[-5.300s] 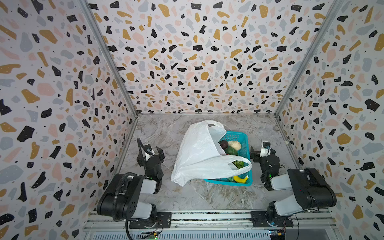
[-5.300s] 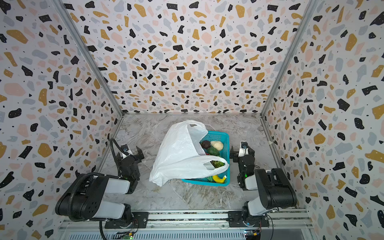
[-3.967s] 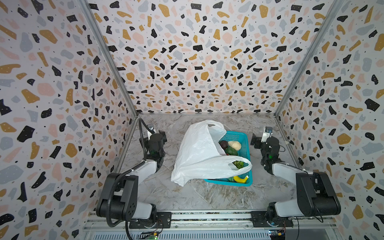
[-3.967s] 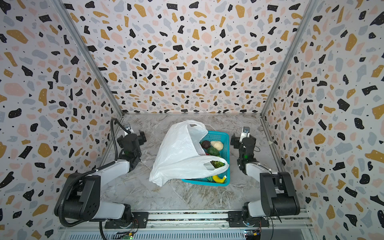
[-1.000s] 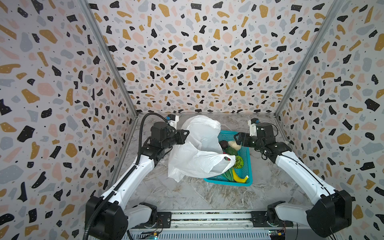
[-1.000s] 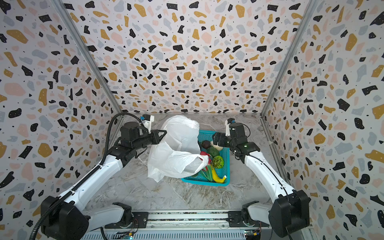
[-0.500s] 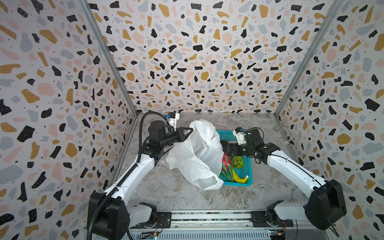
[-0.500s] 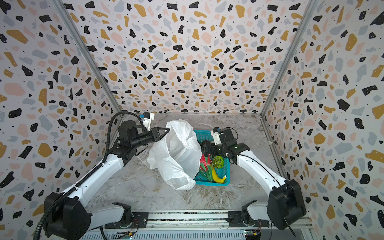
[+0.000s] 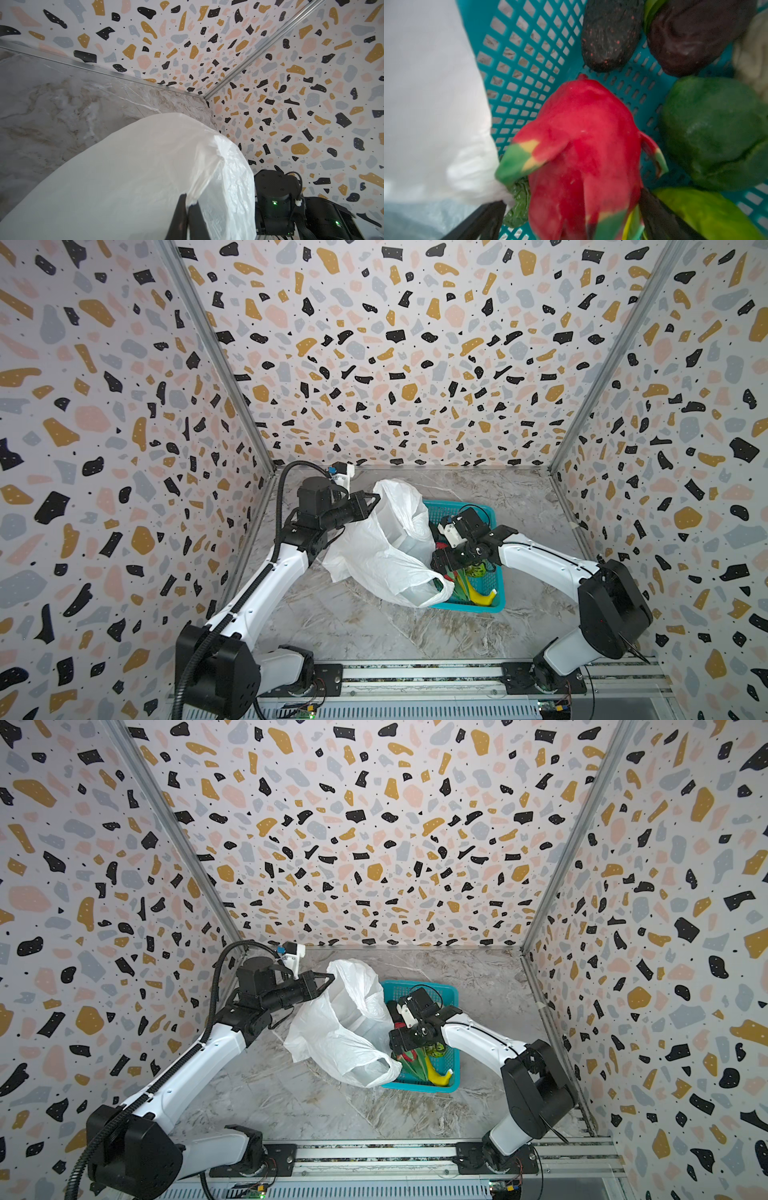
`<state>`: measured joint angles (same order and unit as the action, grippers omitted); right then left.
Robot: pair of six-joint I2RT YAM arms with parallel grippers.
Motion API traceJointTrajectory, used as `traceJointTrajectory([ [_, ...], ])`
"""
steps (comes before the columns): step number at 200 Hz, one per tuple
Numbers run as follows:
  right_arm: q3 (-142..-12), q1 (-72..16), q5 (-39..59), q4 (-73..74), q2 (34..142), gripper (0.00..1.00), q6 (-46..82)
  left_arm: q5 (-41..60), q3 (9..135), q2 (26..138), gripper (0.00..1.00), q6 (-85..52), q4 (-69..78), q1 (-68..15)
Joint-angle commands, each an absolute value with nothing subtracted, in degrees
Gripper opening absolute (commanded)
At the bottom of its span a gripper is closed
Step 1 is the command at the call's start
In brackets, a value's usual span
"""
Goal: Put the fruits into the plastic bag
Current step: 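Lift bag open with left gripper while right grasps red dragon fruit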
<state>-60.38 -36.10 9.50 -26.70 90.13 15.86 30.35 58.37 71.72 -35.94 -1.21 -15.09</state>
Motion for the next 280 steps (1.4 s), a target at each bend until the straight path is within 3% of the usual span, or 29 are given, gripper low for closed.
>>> traceJointTrajectory([
  [1,-62.82,-36.56,5.42,-28.4,90.09,0.99,14.73,25.33,61.49,71.75,0.0,-34.65,-4.59,-14.5],
  [104,-64.69,-30.88,7.98,-26.87,79.27,0.99,12.21,26.34,60.91,74.32,0.0,-39.49,-5.12,-9.67],
  [173,-64.25,-35.67,10.79,-27.16,86.84,0.99,11.43,27.86,60.82,74.0,0.0,-39.39,-4.14,-9.65],
  [280,-63.11,-38.36,1.7,-26.43,97.64,0.99,14.23,28.92,59.91,73.91,0.0,-39.38,-3.08,-9.61],
])
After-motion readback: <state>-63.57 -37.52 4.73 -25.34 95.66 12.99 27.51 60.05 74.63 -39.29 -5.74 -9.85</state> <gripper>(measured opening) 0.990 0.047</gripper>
